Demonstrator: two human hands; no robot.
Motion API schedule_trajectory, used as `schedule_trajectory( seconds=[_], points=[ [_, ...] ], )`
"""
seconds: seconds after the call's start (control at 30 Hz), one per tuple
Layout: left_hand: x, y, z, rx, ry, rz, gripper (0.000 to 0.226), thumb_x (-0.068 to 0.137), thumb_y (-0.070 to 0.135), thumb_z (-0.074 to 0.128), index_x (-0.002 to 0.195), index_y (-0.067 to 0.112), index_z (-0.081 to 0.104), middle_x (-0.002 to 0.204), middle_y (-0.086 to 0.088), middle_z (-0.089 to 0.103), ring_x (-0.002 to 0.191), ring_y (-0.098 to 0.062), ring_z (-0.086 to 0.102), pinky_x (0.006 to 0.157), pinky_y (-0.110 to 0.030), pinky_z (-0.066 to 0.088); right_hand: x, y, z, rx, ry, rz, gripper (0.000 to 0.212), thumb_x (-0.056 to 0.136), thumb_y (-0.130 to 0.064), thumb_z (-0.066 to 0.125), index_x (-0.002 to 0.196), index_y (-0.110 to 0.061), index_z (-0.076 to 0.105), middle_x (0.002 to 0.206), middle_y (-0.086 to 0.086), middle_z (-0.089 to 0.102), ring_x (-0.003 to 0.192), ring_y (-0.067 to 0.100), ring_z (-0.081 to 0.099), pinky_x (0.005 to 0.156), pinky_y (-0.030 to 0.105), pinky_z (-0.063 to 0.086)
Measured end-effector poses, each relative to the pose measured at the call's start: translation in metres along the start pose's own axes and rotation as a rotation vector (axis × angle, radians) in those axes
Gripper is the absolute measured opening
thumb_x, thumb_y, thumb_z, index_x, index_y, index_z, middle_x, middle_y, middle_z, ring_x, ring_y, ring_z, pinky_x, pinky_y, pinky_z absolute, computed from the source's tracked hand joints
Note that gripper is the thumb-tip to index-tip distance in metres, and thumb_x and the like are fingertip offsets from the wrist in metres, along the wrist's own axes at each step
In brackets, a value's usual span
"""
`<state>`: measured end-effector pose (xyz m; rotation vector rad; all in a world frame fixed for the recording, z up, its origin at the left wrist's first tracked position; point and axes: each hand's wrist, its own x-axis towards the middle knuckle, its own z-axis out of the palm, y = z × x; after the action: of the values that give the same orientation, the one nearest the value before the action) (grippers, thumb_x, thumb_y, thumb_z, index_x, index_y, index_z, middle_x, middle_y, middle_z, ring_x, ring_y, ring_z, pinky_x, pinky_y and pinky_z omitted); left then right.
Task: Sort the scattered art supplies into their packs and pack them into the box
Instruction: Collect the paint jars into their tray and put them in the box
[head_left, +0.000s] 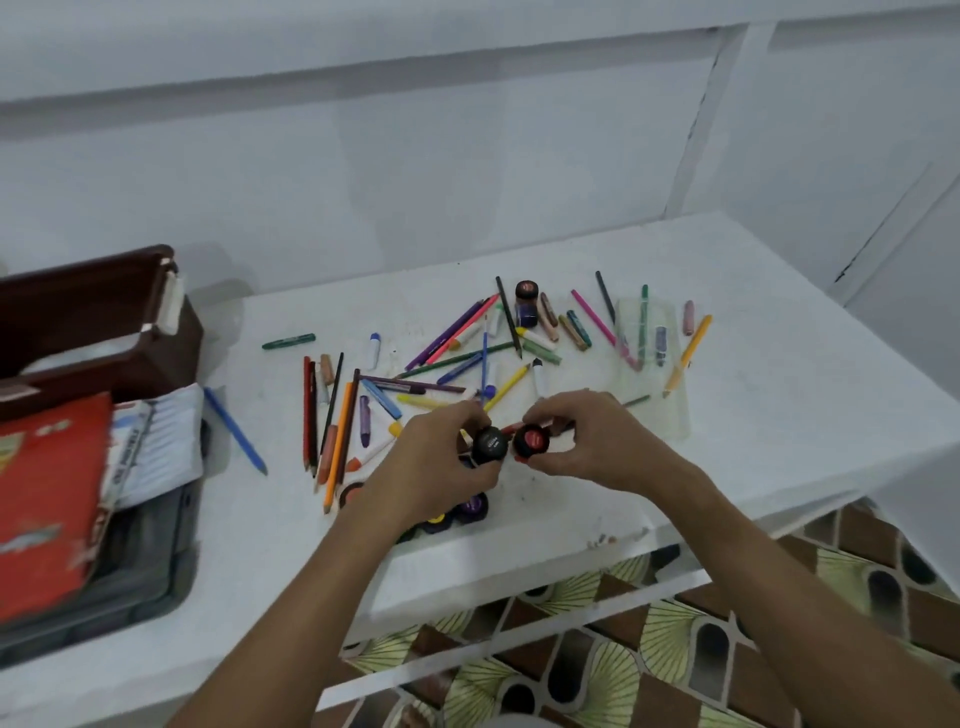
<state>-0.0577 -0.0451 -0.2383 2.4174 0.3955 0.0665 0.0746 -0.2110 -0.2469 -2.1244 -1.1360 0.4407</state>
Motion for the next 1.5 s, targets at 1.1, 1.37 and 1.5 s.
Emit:
schedule_trajectory(
  seconds=[1.1,1.37,1.5],
  points=[
    [0.112,-0.013,-0.022,0.014,0.088,-0.044,0.028,0.088,0.029,0.063,0.114,0.020,0.066,0.104,0.003,0.063,0.089,-0.011,0.057,0.075,-0.020,0.040,0.066,0.037,-0.033,0.045,0.213,0.105,0.028,0.080,-0.029,0.073,0.106,-0.019,0.069,0.103,-0.011,0.065,0.079,0.002,0.061,0.071,0.017,0.047],
    [0.234,-0.017,-0.041,0.178,-0.021,0.087,0.035,0.087,0.026,0.067,0.121,0.023,0.061,0.110,-0.001,0.062,0.085,-0.012,0.053,0.081,-0.023,0.040,0.151,0.064,-0.059,-0.033,0.157,0.168,0.041,0.073,-0.021,0.079,0.113,-0.018,0.068,0.111,-0.003,0.067,0.082,0.013,0.061,0.063,0.012,0.041],
    [0.276,-0.027,-0.031,0.218,-0.175,0.122,0.050,0.084,0.027,0.072,0.131,0.027,0.055,0.120,0.000,0.061,0.089,-0.010,0.052,0.085,-0.024,0.038,0.171,0.072,-0.058,-0.020,0.086,0.167,0.055,0.068,-0.024,0.083,0.120,-0.018,0.065,0.116,-0.002,0.065,0.090,0.018,0.061,0.064,0.011,0.040]
  ],
)
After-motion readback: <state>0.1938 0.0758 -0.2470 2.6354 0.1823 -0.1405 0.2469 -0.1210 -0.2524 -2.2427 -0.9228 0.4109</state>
